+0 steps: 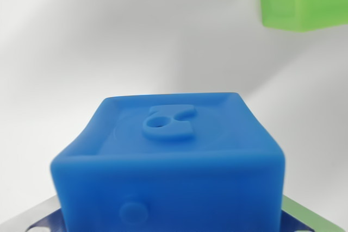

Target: Stack cube

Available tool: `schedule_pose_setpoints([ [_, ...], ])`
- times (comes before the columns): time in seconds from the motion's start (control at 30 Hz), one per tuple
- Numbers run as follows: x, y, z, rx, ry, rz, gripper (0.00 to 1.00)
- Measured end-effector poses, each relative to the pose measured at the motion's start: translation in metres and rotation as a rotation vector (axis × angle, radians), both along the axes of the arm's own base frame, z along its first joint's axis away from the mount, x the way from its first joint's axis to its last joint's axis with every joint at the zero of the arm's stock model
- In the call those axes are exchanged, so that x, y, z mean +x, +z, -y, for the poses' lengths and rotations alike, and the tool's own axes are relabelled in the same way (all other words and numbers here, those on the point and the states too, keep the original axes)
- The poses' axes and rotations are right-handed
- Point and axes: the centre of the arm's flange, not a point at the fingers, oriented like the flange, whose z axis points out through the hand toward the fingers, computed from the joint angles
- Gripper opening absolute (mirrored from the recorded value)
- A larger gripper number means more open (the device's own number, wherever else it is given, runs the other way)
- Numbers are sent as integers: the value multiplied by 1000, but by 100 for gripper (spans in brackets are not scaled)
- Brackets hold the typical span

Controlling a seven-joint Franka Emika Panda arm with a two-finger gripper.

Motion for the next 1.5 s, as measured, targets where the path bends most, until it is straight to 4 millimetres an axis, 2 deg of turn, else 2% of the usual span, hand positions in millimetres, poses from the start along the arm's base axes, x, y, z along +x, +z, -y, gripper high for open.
schedule_pose_setpoints([
  [0.63,1,56,1,1,4,5,0],
  [1.5,7,67,49,-1,89,2,0],
])
